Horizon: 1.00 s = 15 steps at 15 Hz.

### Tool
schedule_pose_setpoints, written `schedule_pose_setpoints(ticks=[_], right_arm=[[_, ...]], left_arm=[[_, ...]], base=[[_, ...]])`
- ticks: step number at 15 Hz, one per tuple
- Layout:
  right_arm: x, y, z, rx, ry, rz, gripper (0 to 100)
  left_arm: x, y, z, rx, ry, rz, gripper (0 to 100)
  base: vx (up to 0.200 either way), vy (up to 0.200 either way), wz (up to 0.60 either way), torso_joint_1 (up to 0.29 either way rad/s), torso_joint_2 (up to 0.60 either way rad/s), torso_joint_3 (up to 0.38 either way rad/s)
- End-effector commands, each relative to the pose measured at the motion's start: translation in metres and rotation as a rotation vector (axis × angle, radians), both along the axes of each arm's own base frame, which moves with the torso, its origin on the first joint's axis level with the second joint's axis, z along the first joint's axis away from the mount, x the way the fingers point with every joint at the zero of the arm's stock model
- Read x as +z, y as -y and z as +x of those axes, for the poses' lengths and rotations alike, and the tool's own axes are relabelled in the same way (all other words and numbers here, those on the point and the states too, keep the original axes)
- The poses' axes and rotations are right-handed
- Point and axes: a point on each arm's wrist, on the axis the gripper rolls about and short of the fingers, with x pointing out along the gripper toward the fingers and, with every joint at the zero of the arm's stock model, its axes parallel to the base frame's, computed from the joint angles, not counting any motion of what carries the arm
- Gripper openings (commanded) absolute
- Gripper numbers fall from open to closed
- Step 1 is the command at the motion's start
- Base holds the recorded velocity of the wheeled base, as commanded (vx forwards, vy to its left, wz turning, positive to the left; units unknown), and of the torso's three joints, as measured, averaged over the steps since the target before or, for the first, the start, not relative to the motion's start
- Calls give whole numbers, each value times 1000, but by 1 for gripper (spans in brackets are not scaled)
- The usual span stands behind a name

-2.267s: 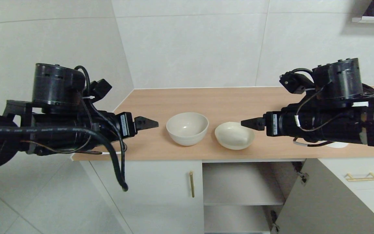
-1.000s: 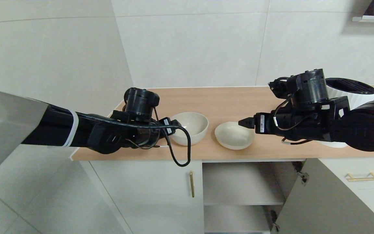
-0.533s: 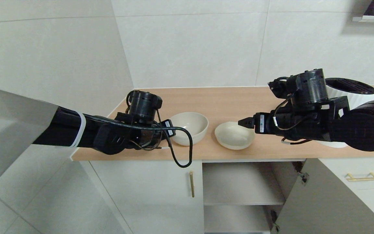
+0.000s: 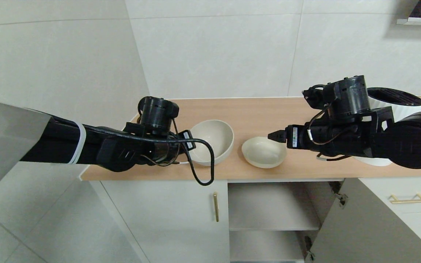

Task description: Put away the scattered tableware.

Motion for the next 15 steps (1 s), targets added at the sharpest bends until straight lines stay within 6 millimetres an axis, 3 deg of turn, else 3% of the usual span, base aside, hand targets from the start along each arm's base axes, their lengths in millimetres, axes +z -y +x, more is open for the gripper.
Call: schedule_pose_setpoints(ticks=[1,4,8,12,15], right_arm=[[-3,-1,2,-1,-8,-5,100],[-16,-7,13,-21,-31,-29,100],[-52,-21,44,-135,-64,-121,100],[-71,-19,57,-177,-93,-156,100],[-75,-14,66,-204,-94,-158,100]], left_arm=[[8,-2,-4,0,16,-8,0],[16,-5,-12,-4,28,-13,0],[19,-8,-18,-11,29,-10,0],[19,-8,-19,-11,30,-10,0],[18,-9,-19,-11,26,-8,0]], base=[[0,0,0,0,0,0],[0,0,0,0,0,0],[0,0,0,0,0,0],[0,0,0,0,0,0],[0,0,0,0,0,0]])
